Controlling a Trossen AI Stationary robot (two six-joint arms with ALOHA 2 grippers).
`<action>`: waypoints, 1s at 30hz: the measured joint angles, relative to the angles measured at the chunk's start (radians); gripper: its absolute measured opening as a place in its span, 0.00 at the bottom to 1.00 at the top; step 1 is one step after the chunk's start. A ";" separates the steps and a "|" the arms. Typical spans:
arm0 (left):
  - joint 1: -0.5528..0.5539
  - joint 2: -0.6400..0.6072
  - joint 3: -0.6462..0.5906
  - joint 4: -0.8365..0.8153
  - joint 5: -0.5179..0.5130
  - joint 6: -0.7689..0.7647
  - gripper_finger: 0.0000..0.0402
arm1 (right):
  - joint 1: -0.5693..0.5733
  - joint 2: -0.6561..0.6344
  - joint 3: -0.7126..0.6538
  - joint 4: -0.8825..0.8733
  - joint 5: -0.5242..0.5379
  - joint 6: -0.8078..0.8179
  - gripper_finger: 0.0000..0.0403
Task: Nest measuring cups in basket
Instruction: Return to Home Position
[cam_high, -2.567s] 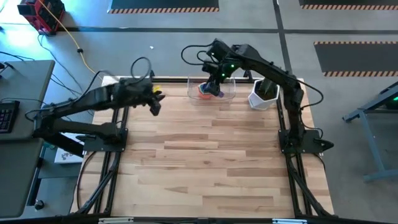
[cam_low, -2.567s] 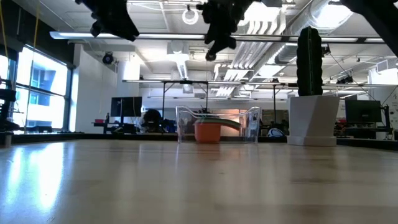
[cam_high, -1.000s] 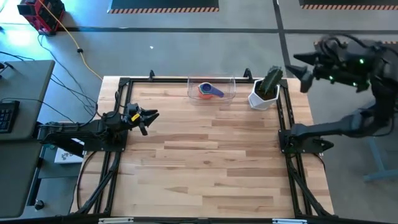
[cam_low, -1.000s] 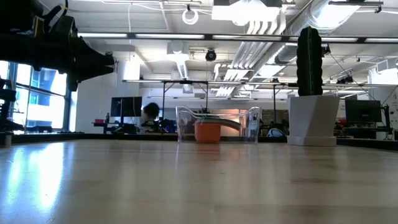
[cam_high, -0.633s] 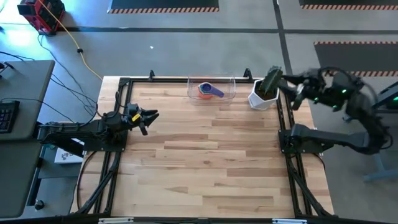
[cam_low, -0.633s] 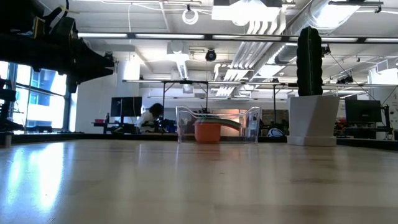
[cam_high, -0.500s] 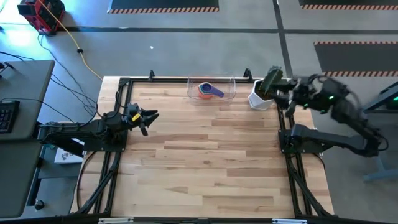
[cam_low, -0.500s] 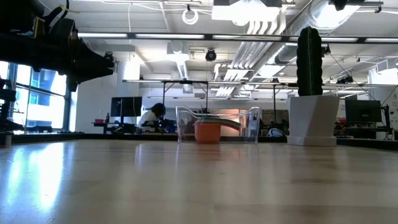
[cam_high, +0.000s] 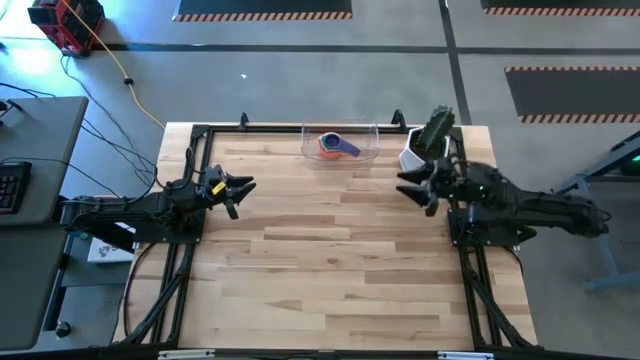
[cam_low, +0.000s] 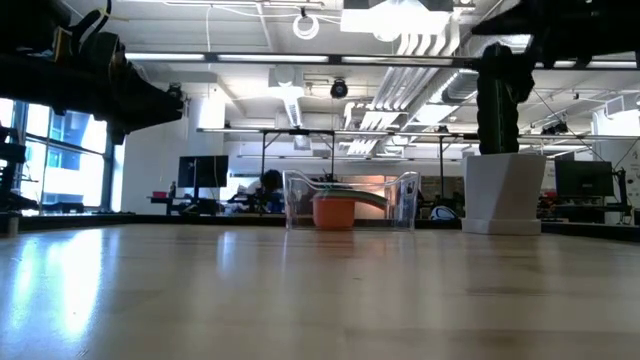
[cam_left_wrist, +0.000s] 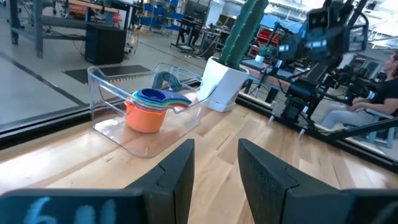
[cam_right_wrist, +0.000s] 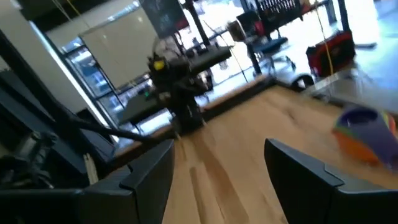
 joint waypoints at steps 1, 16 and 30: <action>0.000 0.000 0.000 0.000 0.000 0.000 0.29 | 0.027 0.000 -0.018 0.000 0.029 0.009 0.60; 0.000 0.002 0.000 -0.072 0.003 0.115 0.29 | 0.266 -0.016 -0.214 0.016 0.353 0.089 0.60; 0.000 0.002 0.001 -0.069 0.000 0.230 0.29 | 0.271 -0.112 -0.292 0.016 0.453 0.088 0.60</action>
